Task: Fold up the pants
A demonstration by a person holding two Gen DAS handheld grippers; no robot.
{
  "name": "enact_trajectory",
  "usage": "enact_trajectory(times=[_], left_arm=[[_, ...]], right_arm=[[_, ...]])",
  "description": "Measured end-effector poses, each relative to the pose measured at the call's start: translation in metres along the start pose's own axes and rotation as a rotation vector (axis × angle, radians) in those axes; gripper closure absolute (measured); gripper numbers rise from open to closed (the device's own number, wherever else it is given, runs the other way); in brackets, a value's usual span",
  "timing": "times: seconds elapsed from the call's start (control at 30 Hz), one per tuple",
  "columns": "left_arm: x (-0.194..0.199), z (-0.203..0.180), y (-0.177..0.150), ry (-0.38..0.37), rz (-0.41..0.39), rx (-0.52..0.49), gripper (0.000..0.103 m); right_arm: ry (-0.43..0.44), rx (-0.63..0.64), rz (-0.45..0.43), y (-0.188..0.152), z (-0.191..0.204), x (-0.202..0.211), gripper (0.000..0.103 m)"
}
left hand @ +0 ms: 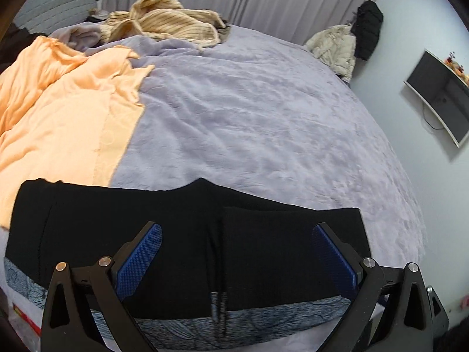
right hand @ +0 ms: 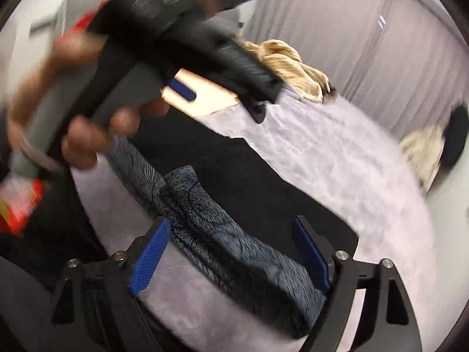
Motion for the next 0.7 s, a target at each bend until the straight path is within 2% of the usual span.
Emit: enact_trajectory(times=[0.07, 0.13, 0.2, 0.27, 0.3, 0.33, 0.4, 0.43, 0.53, 0.57, 0.6, 0.67, 0.7], left_arm=[[-0.015, -0.018, -0.012, -0.03, 0.06, -0.043, 0.0], [-0.039, -0.028, -0.03, -0.002, 0.121, -0.089, 0.0], [-0.064, -0.026, -0.048, 0.056, 0.172, -0.129, 0.0], [-0.083, -0.018, -0.062, 0.166, 0.174, -0.176, 0.0], [-0.089, -0.011, -0.066, 0.247, 0.15, -0.202, 0.0], [-0.093, -0.006, -0.069, 0.251, 0.16, -0.193, 0.0], [-0.094, 0.006, -0.066, 0.184, 0.189, -0.102, 0.0], [-0.093, 0.008, -0.064, 0.173, 0.194, -0.089, 0.0], [-0.093, 0.007, -0.067, 0.192, 0.183, -0.106, 0.0], [-0.092, 0.006, -0.068, 0.204, 0.172, -0.114, 0.0], [-0.092, 0.005, -0.069, 0.209, 0.163, -0.119, 0.0], [-0.09, 0.006, -0.07, 0.211, 0.161, -0.118, 0.0], [-0.089, 0.006, -0.07, 0.21, 0.163, -0.117, 0.0]], right_arm=[[0.032, -0.131, -0.029, -0.013, -0.026, -0.001, 0.0], [0.143, -0.277, -0.002, -0.034, -0.044, -0.02, 0.0], [0.229, -0.4, 0.077, -0.061, -0.05, -0.048, 0.0], [0.339, -0.486, 0.106, -0.084, -0.045, -0.063, 0.0], [0.356, -0.497, 0.081, -0.087, -0.044, -0.062, 0.0], [0.363, -0.489, 0.068, -0.087, -0.044, -0.057, 0.0], [0.391, -0.467, 0.07, -0.086, -0.046, -0.048, 0.0], [0.388, -0.463, 0.054, -0.087, -0.053, -0.042, 0.0], [0.293, -0.456, 0.005, -0.092, -0.078, -0.026, 0.0], [0.289, -0.46, 0.002, -0.094, -0.081, -0.025, 0.0], [0.322, -0.477, -0.004, -0.092, -0.089, -0.03, 0.0], [0.509, -0.524, -0.017, -0.1, -0.086, -0.048, 0.0], [0.514, -0.531, 0.006, -0.115, -0.099, -0.049, 0.001]])
Point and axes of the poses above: each gripper's, at about its wrist camera, not at the fingertips, and x roughly against the way its jaws point, z to its left, y to its top, the point moved 5 cm from there along -x, roughly the way its jaws point, and after that the axes turned 15 degrees about x, right-handed, at the moved point
